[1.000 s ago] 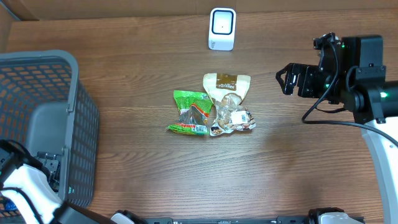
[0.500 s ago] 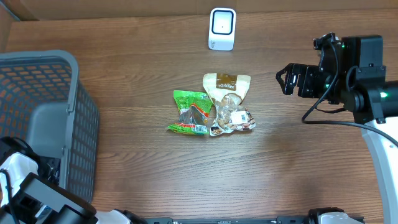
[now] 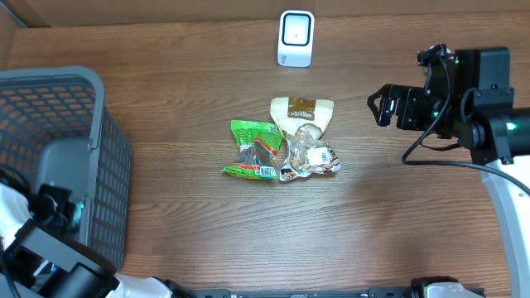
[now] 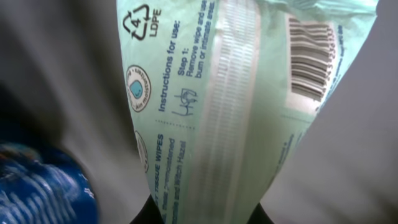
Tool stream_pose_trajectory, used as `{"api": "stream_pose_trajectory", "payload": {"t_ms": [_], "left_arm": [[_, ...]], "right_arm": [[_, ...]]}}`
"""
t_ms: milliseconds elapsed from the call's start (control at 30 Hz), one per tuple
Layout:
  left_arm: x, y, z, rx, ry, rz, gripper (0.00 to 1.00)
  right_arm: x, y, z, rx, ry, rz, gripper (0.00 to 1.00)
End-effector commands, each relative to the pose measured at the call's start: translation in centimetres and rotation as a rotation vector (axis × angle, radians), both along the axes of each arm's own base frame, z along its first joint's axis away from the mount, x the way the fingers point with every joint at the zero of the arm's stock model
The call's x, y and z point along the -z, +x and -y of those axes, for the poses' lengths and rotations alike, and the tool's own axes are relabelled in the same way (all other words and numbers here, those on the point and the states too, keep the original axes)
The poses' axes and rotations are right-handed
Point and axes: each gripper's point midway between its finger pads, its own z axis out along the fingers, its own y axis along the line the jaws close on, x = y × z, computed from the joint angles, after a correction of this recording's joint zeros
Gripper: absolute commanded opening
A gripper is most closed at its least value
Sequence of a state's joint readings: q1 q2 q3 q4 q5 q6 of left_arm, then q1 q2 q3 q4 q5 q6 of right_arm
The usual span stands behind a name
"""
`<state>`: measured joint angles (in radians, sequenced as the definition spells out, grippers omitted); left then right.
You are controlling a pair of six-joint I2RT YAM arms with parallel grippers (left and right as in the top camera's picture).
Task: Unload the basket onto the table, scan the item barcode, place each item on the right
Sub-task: 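Reach the left gripper into the basket and grasp the pale green wipes pack, then place the wipes pack left of the green packet and release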
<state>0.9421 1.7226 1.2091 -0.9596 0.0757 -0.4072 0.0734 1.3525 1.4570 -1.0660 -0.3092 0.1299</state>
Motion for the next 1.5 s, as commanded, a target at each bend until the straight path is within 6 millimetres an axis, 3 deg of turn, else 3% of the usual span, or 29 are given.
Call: {"api": "stream_pose_trajectory", "payload": {"t_ms": [0, 133, 233, 300, 400, 433, 467, 500, 600, 633, 700, 733, 967, 1033, 1133, 1167, 1300, 1467], "left_arm": [[-7.5, 6.2, -0.4, 0.178, 0.076, 0.217, 0.04], [-16.7, 9.7, 1.0, 0.305, 0.193, 0.331, 0.04], [-24.7, 12.0, 4.7, 0.465, 0.295, 0.456, 0.04], [-28.1, 13.1, 8.4, 0.592, 0.321, 0.53, 0.04], [-29.7, 14.0, 13.7, 0.78, 0.327, 0.568, 0.04], [-29.3, 14.3, 16.8, 0.878, 0.3, 0.562, 0.04], [-29.0, 14.5, 18.3, 0.928, 0.281, 0.553, 0.04], [-27.0, 14.6, 22.1, 1.046, 0.233, 0.494, 0.04], [-23.1, 14.4, 25.5, 1.159, 0.203, 0.351, 0.04], [-20.6, 14.2, 26.7, 1.192, 0.189, 0.264, 0.04], [-16.9, 13.6, 28.0, 1.212, 0.159, 0.14, 0.04], [-13.7, 13.0, 28.9, 1.223, 0.116, 0.045, 0.04], [-1.8, 11.3, 31.3, 1.284, -0.019, -0.196, 0.05], [-0.3, 11.3, 31.3, 1.286, -0.031, -0.22, 0.12], [1.7, 11.5, 31.4, 1.285, -0.054, -0.257, 0.59], [2.1, 11.5, 31.4, 1.285, -0.059, -0.266, 0.66], [1.9, 11.9, 31.4, 1.268, -0.056, -0.261, 0.64], [-3.5, 15.2, 32.3, 1.232, -0.017, -0.136, 0.58]], "right_arm": [[-1.0, 0.2, -0.1, -0.006, -0.005, 0.033, 1.0], [-1.0, 0.2, -0.1, -0.006, -0.005, 0.032, 1.0], [-1.0, 0.2, -0.1, -0.006, -0.005, 0.032, 1.0], [-1.0, 0.2, -0.1, -0.006, -0.005, 0.033, 1.0], [-1.0, 0.4, -0.1, -0.006, -0.005, 0.036, 1.0], [-1.0, 0.4, -0.1, -0.006, -0.005, 0.035, 1.0], [-1.0, 0.4, -0.1, -0.006, -0.005, 0.035, 1.0], [-0.9, 0.5, -0.1, -0.006, -0.005, 0.034, 1.0], [-0.9, 0.4, -0.1, -0.006, -0.005, 0.032, 1.0], [-0.9, 0.4, -0.1, -0.006, -0.005, 0.031, 1.0], [-0.8, 0.4, -0.1, -0.006, -0.005, 0.029, 1.0], [-0.8, 0.3, -0.1, -0.006, -0.006, 0.028, 1.0], [-0.8, 0.3, -0.1, -0.006, -0.006, 0.027, 1.0], [-0.8, 0.3, -0.1, -0.006, -0.006, 0.027, 1.0], [-0.8, 0.3, -0.1, -0.006, -0.005, 0.027, 1.0], [-0.8, 0.3, -0.1, -0.006, -0.005, 0.026, 1.0], [-0.8, 0.3, -0.1, -0.006, -0.005, 0.027, 1.0], [-0.8, 0.3, -0.1, -0.006, -0.005, 0.026, 1.0]]}}
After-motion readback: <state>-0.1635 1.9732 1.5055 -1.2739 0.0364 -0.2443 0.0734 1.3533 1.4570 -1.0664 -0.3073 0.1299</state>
